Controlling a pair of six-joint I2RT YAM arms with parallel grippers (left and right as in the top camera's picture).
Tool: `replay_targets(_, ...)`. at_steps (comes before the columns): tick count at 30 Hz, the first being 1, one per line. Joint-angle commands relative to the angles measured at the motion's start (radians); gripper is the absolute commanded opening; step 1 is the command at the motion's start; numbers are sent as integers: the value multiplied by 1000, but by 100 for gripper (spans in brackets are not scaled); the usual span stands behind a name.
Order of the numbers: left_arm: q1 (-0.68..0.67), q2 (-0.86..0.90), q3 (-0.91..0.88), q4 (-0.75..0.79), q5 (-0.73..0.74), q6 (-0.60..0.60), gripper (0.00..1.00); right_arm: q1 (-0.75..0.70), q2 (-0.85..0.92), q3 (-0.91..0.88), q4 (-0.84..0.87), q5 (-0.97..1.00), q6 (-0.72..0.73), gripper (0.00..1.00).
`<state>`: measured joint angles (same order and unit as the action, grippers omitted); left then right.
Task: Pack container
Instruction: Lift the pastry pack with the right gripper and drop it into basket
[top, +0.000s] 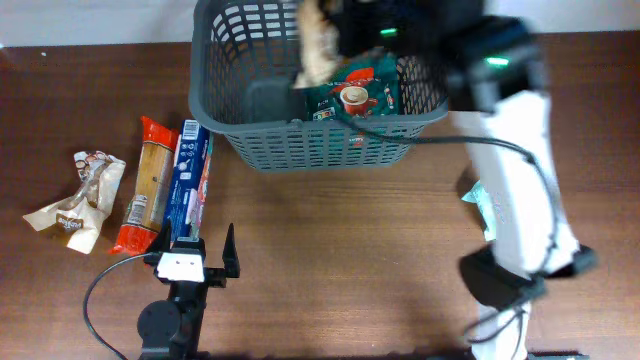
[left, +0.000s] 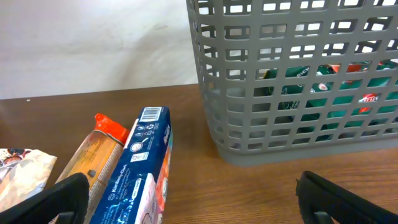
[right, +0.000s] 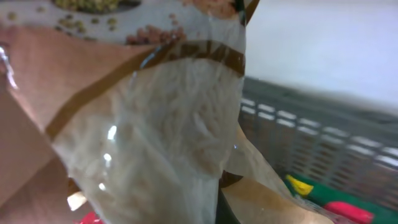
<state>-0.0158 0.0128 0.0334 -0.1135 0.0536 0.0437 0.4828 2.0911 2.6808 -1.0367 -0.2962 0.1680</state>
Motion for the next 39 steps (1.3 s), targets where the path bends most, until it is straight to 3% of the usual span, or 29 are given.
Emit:
replay_targets(1,-3,-6,-6,1,11,-6,99,50,103,9,52,92,34,4)
replay_targets(6,-3,-6,-6,1,11,-6,99,61,225,9,79,95,108,4)
replay_targets(18,-3,-6,-6,1,11,-6,99,79,274,-11,65,97,130,4)
replay_targets(19,-3,-6,-6,1,11,-6,99,81,274,-11,66,104,130,5)
replay_targets(21,-3,-6,-6,1,11,-6,99,85,274,-11,65,148,129,46)
replay_targets(25,-3,-6,-6,1,11,-6,99,69,254,-1,45,181,117,54)
replay_targets(32,-3,-6,-6,1,11,-6,99,-42,75,23,-68,286,-10,55)
replay_targets(39,-3,-6,-6,1,11,-6,99,-321,-157,-17,-94,311,-11,55)
